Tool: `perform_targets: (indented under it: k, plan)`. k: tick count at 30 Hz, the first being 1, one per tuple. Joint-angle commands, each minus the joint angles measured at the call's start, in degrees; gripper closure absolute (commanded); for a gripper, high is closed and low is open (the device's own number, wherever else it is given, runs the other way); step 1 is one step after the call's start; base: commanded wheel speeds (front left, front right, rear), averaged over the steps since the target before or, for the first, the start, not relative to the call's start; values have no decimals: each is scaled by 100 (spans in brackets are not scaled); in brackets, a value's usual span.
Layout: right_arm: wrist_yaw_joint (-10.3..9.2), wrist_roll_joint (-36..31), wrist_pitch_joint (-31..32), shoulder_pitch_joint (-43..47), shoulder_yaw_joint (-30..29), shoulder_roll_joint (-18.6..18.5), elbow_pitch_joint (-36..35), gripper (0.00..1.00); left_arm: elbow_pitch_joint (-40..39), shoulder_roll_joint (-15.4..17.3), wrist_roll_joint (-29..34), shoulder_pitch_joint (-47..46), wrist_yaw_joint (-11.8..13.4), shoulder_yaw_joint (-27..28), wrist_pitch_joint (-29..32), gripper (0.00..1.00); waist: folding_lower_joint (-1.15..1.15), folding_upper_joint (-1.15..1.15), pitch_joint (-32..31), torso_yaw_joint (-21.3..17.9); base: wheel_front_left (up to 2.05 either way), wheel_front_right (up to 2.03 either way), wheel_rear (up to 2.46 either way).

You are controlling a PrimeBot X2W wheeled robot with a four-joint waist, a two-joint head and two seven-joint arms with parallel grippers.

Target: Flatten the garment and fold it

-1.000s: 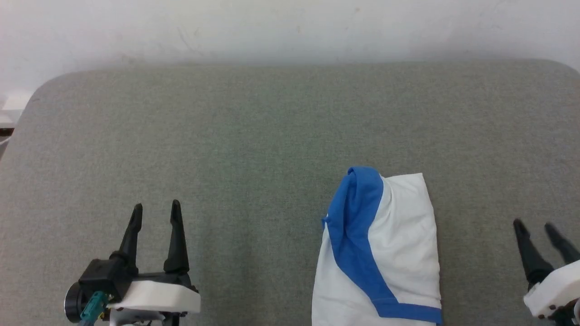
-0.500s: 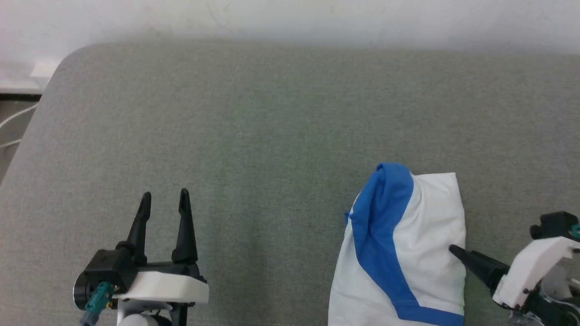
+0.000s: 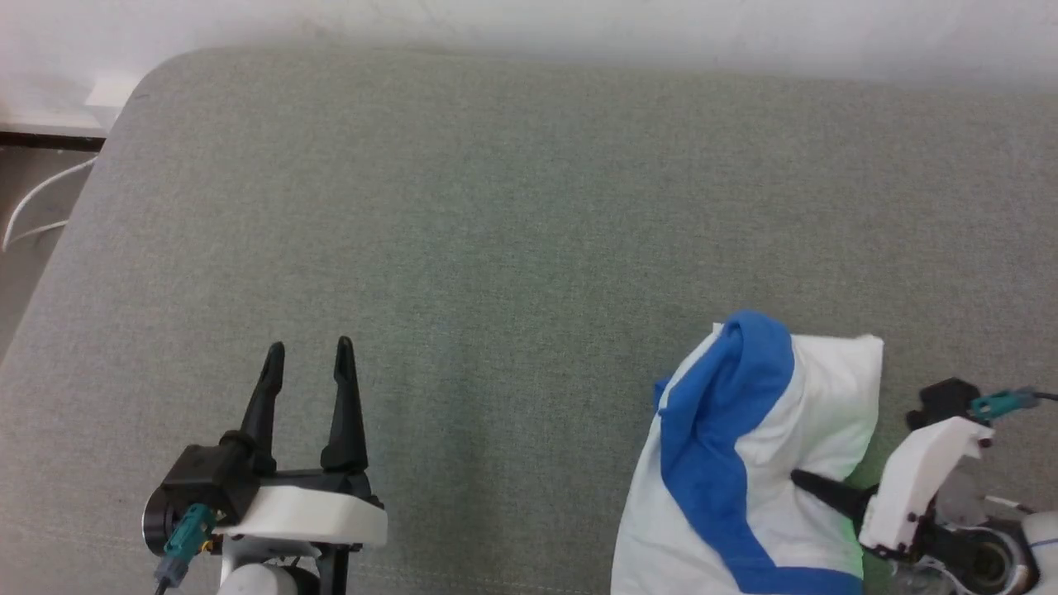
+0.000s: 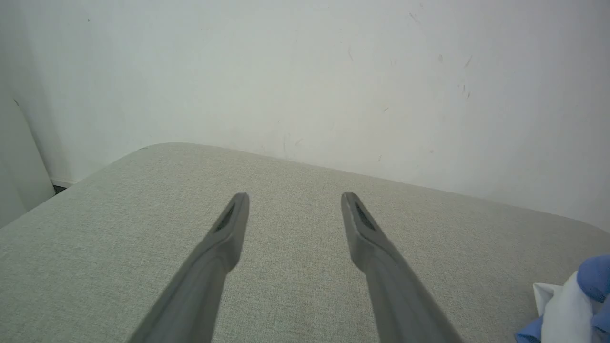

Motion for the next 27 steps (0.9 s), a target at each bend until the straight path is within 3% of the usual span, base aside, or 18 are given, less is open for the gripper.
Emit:
perform_targets:
  k: [1, 8, 11, 15, 20, 27]
  plan:
    - [-12, 63, 70, 63, 199, 156, 139, 100, 19, -6, 22, -44, -31, -12, -27, 0, 0, 0, -44, -31, 0, 0, 0]
    - [-12, 13, -223, -12, 487, -60, -72, 100, 105, -6, 113, 49, -54, 10, -27, 0, 0, 0, -326, -175, 0, 0, 0]
    - [-12, -348, -444, -117, 621, -200, -134, 100, 119, -6, 198, 116, -61, 41, -27, 0, 0, 0, -471, -308, 0, 0, 0]
    - [-12, -1320, -608, -412, 820, -443, -69, 100, 59, -6, 203, 185, -48, 73, -27, 0, 0, 0, -533, -609, 0, 0, 0]
    - [-12, -2187, -403, -975, 999, -633, 39, 100, -112, -6, 162, 81, -33, -1, -27, 0, 0, 0, -233, -1138, 0, 0, 0]
    - [-12, -2733, -182, -1698, 1087, -967, 341, 100, -266, -6, 299, -320, -117, -123, -27, 0, 0, 0, 598, -2023, 0, 0, 0]
